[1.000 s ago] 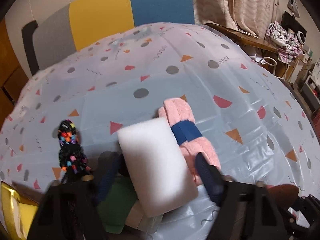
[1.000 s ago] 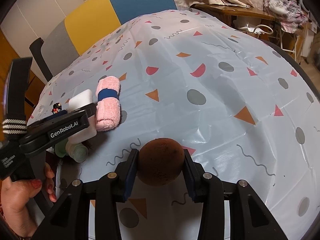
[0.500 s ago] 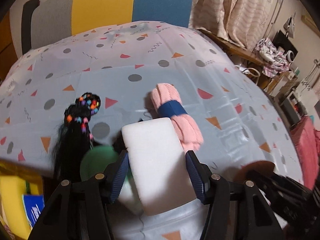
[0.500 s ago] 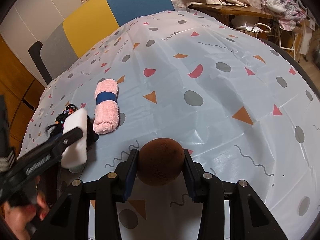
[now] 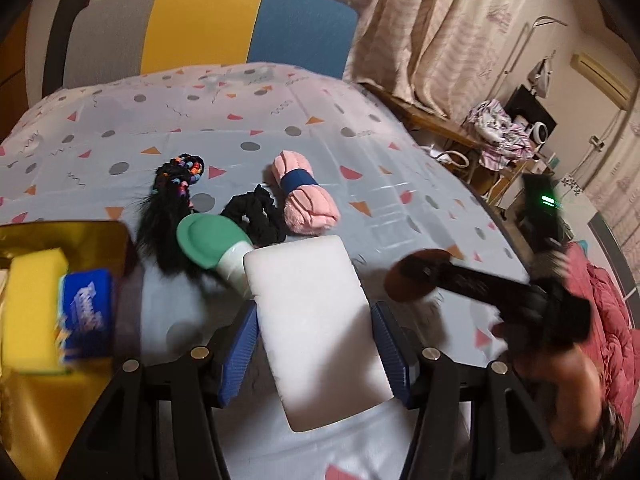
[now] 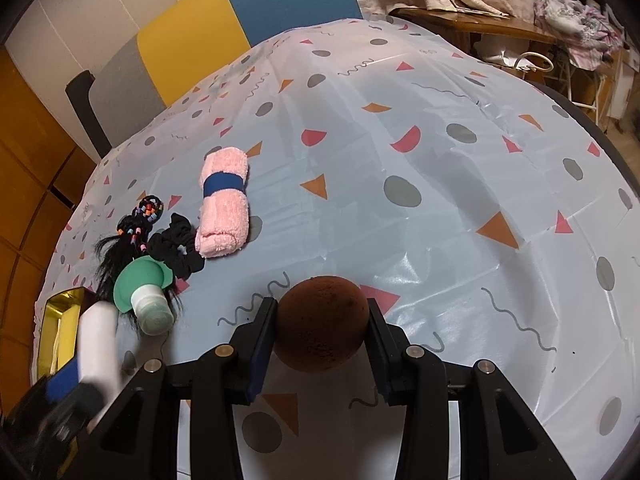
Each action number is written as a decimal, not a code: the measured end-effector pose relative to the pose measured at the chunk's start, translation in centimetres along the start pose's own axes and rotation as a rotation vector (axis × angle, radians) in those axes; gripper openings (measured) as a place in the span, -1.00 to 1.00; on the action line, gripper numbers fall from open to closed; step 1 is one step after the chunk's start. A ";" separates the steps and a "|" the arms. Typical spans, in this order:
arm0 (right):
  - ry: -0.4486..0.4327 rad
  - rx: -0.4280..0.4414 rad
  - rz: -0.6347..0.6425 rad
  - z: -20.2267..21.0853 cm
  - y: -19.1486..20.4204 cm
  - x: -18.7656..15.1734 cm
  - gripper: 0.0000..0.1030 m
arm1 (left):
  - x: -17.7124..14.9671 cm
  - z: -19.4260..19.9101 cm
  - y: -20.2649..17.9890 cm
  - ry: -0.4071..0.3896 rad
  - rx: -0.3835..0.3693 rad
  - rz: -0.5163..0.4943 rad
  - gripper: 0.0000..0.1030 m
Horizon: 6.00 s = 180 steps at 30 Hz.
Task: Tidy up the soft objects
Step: 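Carry the white sponge block into the gold tray and open the left tool, then carry the brown makeup sponge into the gold tray and open the right tool, then reach the left tool to the green-capped bottle and close on it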
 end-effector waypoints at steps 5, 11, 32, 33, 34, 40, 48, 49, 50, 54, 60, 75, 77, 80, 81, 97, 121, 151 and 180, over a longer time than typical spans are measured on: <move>0.000 -0.009 0.025 0.0 0.4 -0.2 -0.16 | -2.0 3.9 1.1 -0.049 -0.013 0.006 0.13; 0.011 -0.006 0.051 -0.3 1.0 -0.6 -0.16 | -3.7 8.0 4.4 -0.084 -0.006 0.068 0.13; -0.009 -0.017 0.071 -0.1 1.4 -0.7 -0.16 | -6.6 9.9 20.2 0.089 0.191 0.215 0.14; -0.009 -0.020 0.072 -0.1 1.4 -0.7 -0.16 | -6.6 9.8 20.6 0.095 0.206 0.214 0.14; -0.009 -0.019 0.071 -0.1 1.3 -0.7 -0.16 | -6.6 9.7 20.9 0.106 0.219 0.214 0.14; -0.007 -0.027 0.057 -0.2 1.0 -0.7 -0.16 | -6.4 9.1 23.5 0.137 0.330 0.186 0.19; -0.004 -0.030 0.057 -0.3 0.9 -0.8 -0.16 | -6.2 9.8 24.4 0.117 0.385 0.153 0.33; -0.005 -0.029 0.055 -0.3 0.9 -0.7 -0.16 | -6.4 10.1 23.8 0.102 0.355 0.141 0.35; -0.008 -0.028 0.052 -0.2 0.9 -0.7 -0.16 | -6.4 10.2 23.4 0.093 0.337 0.133 0.36; -0.013 -0.027 0.044 -0.1 0.7 -0.7 -0.16 | -6.7 10.7 21.9 0.055 0.322 0.120 0.37; -0.037 -0.001 0.048 0.5 1.2 -0.8 -0.16 | -7.3 12.6 21.1 -0.043 0.280 0.172 0.36; -0.091 0.202 0.175 4.6 9.3 -4.9 -0.16 | -8.7 15.1 20.0 -0.143 0.155 0.199 0.36; -0.085 0.232 0.202 5.2 11.0 -5.5 -0.16 | -8.8 15.0 19.9 -0.142 0.146 0.196 0.36; -0.082 0.285 0.265 6.3 14.5 -6.5 -0.16 | -9.0 14.9 19.7 -0.134 0.132 0.182 0.36; -0.082 0.294 0.284 6.5 15.5 -6.8 -0.16 | -9.1 14.9 19.6 -0.133 0.131 0.173 0.36; 0.057 0.361 0.508 2.5 31.3 -13.0 -0.14 | -10.5 16.8 23.1 -0.166 0.138 0.249 0.35; -0.046 0.282 0.437 3.4 30.1 -12.3 0.48 | -10.8 16.6 22.7 -0.169 0.110 0.262 0.35; 0.007 0.020 0.248 1.2 12.1 -9.2 0.49 | -11.7 14.8 12.4 -0.071 -0.083 0.039 0.33; -0.127 -0.023 0.135 1.2 3.6 1.8 0.59 | 3.7 -2.6 3.4 0.094 0.149 0.172 0.36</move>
Point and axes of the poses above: each gripper's, at about its wrist camera, not at the fingertips, and z roughly against the way its jaws point, y to its left, x to its top, the point moved 3 cm from there along -z, roughly the way its jaws point, and after that the axes turned 2 degrees about z, right-handed, at the moved point
